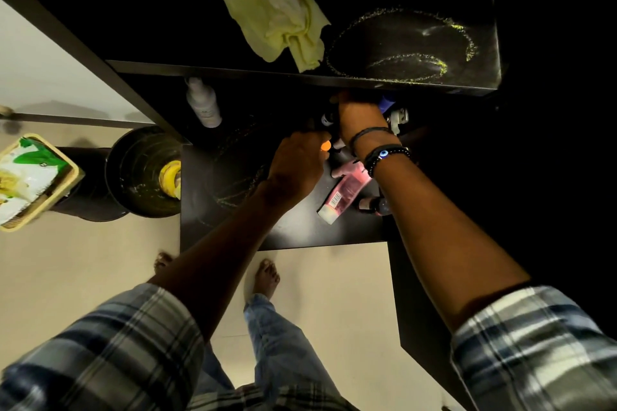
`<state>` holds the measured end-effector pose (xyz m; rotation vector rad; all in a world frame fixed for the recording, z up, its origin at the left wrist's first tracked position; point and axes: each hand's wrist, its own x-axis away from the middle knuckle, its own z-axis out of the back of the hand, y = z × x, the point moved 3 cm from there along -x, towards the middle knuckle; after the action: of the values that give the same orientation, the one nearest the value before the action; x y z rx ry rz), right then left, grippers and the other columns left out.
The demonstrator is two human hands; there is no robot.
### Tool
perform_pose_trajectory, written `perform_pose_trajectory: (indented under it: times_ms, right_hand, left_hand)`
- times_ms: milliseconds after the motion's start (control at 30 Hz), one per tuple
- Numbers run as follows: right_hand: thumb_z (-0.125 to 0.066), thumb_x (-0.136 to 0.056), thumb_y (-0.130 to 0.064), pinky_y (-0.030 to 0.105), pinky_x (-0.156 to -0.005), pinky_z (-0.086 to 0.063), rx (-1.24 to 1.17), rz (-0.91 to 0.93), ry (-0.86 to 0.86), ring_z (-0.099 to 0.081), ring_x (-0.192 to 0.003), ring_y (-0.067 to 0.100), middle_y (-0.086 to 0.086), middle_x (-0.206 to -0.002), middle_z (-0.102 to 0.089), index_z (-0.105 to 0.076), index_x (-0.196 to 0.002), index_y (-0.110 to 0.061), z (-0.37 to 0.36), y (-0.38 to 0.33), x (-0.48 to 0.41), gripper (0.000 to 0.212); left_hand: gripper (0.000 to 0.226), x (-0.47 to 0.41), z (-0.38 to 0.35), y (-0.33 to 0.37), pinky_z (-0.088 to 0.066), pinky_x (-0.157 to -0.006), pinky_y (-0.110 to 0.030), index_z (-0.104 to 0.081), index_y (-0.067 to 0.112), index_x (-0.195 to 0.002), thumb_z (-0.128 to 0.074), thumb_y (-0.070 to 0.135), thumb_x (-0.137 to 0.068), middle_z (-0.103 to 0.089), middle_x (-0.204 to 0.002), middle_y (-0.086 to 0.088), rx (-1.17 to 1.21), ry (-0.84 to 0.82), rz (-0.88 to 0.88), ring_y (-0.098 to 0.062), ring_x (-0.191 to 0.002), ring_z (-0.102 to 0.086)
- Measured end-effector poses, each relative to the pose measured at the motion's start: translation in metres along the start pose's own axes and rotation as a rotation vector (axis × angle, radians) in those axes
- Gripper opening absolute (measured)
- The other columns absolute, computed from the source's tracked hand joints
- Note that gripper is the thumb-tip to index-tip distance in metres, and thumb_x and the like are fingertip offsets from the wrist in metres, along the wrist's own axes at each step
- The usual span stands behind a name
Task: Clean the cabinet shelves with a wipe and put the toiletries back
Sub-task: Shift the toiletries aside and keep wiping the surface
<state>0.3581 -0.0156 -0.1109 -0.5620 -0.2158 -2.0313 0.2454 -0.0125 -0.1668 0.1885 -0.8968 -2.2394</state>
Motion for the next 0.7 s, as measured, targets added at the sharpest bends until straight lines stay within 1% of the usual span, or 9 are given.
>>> perform_pose_trajectory:
  times_ms: [133,200,367,467,533,600,633,667,700]
  right_hand:
    - [-0.047,-0.094,-0.005,0.042,-0.1,-0.042,-0.005,-0.001,0.045,-0.051,-0.119,0.038,0.023,-0.13,-0.054,-0.051,-0.128,0.001,0.002,0.001,0.002,0.034]
    - [-0.048,-0.093,-0.005,0.042,-0.101,-0.042,0.012,-0.007,0.074,-0.051,-0.12,0.038,0.023,-0.128,-0.055,-0.054,-0.125,0.001,0.005,0.0,0.006,0.033]
    - [-0.041,-0.096,-0.002,0.039,-0.094,-0.042,0.056,-0.03,0.159,-0.054,-0.115,0.037,0.022,-0.122,-0.059,-0.056,-0.12,0.002,0.008,-0.008,0.016,0.029]
    - [-0.042,-0.098,-0.011,0.039,-0.099,-0.039,-0.06,0.021,0.258,-0.052,-0.118,0.035,0.02,-0.127,-0.056,-0.053,-0.126,-0.003,0.007,-0.022,0.015,0.031]
    - [-0.046,-0.098,-0.022,0.039,-0.099,-0.041,-0.221,0.083,0.304,-0.054,-0.116,0.034,0.018,-0.126,-0.058,-0.056,-0.127,-0.008,0.004,-0.033,0.015,0.033]
    - [-0.052,-0.095,-0.025,0.042,-0.096,-0.047,-0.364,0.129,0.324,-0.06,-0.109,0.035,0.019,-0.119,-0.063,-0.059,-0.125,-0.01,0.0,-0.046,0.017,0.034]
    - [-0.054,-0.094,-0.024,0.043,-0.093,-0.049,-0.424,0.148,0.333,-0.063,-0.104,0.036,0.02,-0.115,-0.066,-0.061,-0.123,-0.009,-0.002,-0.052,0.018,0.033]
    - [-0.057,-0.093,-0.022,0.044,-0.09,-0.051,-0.478,0.162,0.342,-0.065,-0.101,0.036,0.02,-0.112,-0.068,-0.062,-0.122,-0.009,-0.004,-0.059,0.019,0.033]
    - [-0.058,-0.092,-0.021,0.043,-0.09,-0.052,-0.526,0.176,0.347,-0.066,-0.1,0.035,0.019,-0.11,-0.068,-0.063,-0.121,-0.008,-0.005,-0.066,0.019,0.032]
  left_hand:
    - [0.027,0.0,0.0,0.003,-0.05,-0.088,-0.039,-0.06,0.013,-0.115,-0.06,0.016,-0.089,-0.065,-0.112,-0.008,0.037,-0.006,0.015,-0.026,-0.102,-0.061]
    - [0.026,0.001,0.002,0.002,-0.051,-0.086,-0.039,-0.061,0.013,-0.114,-0.061,0.017,-0.088,-0.066,-0.11,-0.008,0.044,-0.008,0.021,-0.025,-0.1,-0.061]
    - [0.019,0.008,0.009,-0.001,-0.052,-0.081,-0.042,-0.062,0.013,-0.108,-0.056,0.019,-0.091,-0.068,-0.101,-0.009,-0.005,0.009,-0.016,-0.028,-0.094,-0.064]
    - [0.02,0.011,0.013,-0.008,-0.051,-0.082,-0.039,-0.062,0.011,-0.108,-0.059,0.02,-0.09,-0.068,-0.103,-0.009,0.013,0.001,-0.01,-0.028,-0.094,-0.064]
    - [0.019,0.015,0.021,-0.01,-0.052,-0.076,-0.038,-0.066,0.009,-0.103,-0.065,0.017,-0.086,-0.07,-0.098,-0.01,0.004,0.027,-0.034,-0.03,-0.088,-0.066]
    - [0.014,0.02,0.029,-0.015,-0.051,-0.063,-0.03,-0.069,0.008,-0.091,-0.072,0.013,-0.079,-0.072,-0.086,-0.01,-0.003,0.059,-0.063,-0.03,-0.076,-0.068]
    - [0.013,0.024,0.035,-0.021,-0.048,-0.06,-0.022,-0.07,0.008,-0.09,-0.073,0.013,-0.079,-0.072,-0.084,-0.007,0.014,0.06,-0.038,-0.026,-0.073,-0.069]
    - [0.013,0.028,0.04,-0.027,-0.041,-0.06,-0.009,-0.069,0.01,-0.094,-0.071,0.014,-0.081,-0.073,-0.086,-0.004,0.047,0.054,0.002,-0.021,-0.075,-0.069]
    - [0.015,0.033,0.044,-0.035,-0.036,-0.06,-0.002,-0.068,0.012,-0.099,-0.067,0.015,-0.085,-0.073,-0.09,-0.002,0.081,0.046,0.038,-0.017,-0.077,-0.069]
